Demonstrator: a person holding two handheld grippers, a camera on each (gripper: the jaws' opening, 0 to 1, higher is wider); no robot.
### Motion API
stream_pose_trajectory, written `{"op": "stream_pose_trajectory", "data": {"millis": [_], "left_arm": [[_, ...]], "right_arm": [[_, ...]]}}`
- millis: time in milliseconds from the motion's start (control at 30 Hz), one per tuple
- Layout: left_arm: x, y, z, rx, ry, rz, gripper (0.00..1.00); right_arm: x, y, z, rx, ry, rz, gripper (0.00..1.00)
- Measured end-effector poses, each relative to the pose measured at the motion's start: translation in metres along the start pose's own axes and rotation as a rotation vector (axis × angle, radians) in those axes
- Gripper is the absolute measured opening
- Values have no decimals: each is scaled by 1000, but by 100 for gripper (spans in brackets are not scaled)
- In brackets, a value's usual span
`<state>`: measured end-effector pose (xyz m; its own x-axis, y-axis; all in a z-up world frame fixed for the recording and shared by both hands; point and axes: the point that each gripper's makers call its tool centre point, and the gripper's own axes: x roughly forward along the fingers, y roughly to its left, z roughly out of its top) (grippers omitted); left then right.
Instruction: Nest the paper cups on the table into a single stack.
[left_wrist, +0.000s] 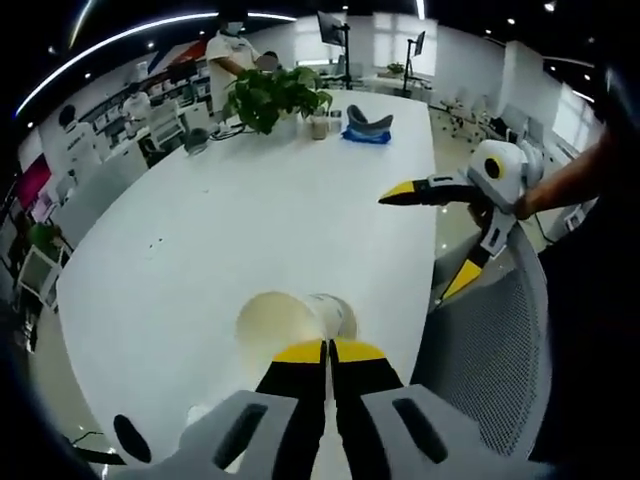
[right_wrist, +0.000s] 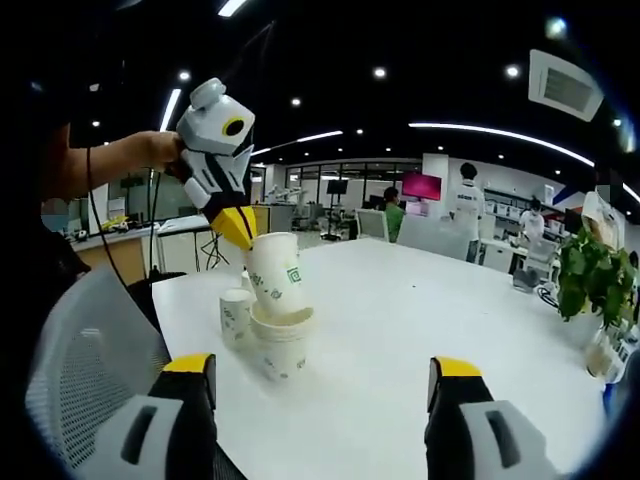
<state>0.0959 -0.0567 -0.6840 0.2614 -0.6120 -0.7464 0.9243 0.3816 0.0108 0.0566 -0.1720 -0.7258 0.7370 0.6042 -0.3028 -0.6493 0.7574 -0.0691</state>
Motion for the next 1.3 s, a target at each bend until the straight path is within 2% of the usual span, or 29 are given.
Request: {"op": "stream_pose_trajectory", "data": {"millis": [133,533,767,933,1300], "left_arm": [[7,-2,-3,30,28,-7,0],[31,-8,-6,50,37,-66,0],[49,-15,-9,8,31,-114,0],[67,-17,-20,-17,48,-143,0],[81,-17,-32,-54,47,-167,1]], "right_arm": [[0,-1,0,1,-1,-3,88],[0,-1,0,1,-1,-6,88],[0,0,0,-3,2,-3,88],[0,0,-1,-3,2,-3,87],[0,-1,-1,0,5,-5,86]]}}
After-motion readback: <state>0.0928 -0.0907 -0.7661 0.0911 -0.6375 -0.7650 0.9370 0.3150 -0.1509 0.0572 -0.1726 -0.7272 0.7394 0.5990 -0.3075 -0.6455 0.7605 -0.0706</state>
